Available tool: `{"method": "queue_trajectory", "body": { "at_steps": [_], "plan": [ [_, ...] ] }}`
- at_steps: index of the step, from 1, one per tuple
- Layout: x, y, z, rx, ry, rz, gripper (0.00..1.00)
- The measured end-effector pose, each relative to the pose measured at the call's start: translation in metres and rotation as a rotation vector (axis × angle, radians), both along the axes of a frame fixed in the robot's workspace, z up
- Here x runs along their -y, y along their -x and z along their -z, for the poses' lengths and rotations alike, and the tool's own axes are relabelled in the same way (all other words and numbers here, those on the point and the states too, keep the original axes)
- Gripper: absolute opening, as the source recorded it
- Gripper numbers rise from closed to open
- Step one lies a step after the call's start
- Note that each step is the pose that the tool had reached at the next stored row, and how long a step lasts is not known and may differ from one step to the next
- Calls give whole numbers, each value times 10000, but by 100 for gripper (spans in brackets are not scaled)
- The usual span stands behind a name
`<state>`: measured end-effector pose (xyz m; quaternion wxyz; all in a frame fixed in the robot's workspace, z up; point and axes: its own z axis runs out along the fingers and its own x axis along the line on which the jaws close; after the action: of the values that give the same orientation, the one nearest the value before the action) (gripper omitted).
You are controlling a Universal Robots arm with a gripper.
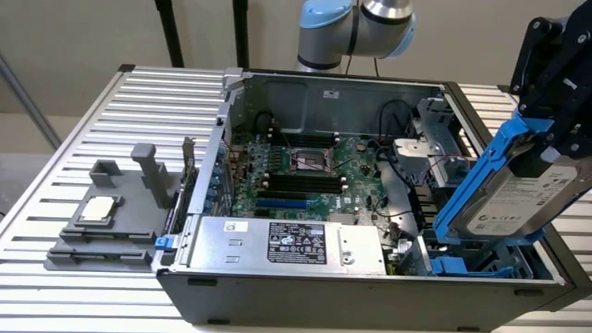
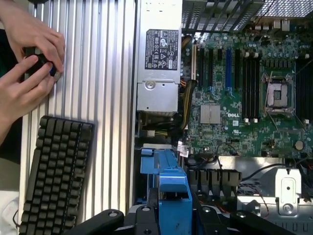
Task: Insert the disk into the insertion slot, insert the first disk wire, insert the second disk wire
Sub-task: 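Insert the disk into the insertion slot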
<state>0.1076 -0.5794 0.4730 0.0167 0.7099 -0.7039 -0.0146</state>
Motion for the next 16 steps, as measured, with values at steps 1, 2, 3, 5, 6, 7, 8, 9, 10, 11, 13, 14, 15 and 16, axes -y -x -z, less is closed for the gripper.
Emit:
{"method": "queue_trajectory", "body": {
  "at_steps": [1, 2, 3, 5, 6, 7, 8, 9, 10, 11, 13, 14, 15, 16],
  "plan": [
    [0, -8, 16, -18, 1, -20, 33],
    [0, -14, 30, -38, 1, -37, 33],
    [0, -21, 44, -67, 1, -55, 33],
    [0, -37, 67, -142, 1, -87, 33],
    [0, -45, 77, -182, 1, -102, 33],
    [0, -56, 87, -229, 1, -119, 33],
    [1, -64, 94, -260, 1, -133, 33],
    [2, -66, 96, -260, 3, -137, 33],
    [4, -68, 98, -260, 1, -142, 33],
    [7, -68, 103, -260, -11, -145, 33],
    [25, -69, 116, -245, -75, -154, 33],
    [36, -69, 124, -230, -111, -158, 33],
    [47, -69, 131, -214, -150, -160, 33],
    [56, -69, 138, -195, -189, -162, 33]
  ]
}}
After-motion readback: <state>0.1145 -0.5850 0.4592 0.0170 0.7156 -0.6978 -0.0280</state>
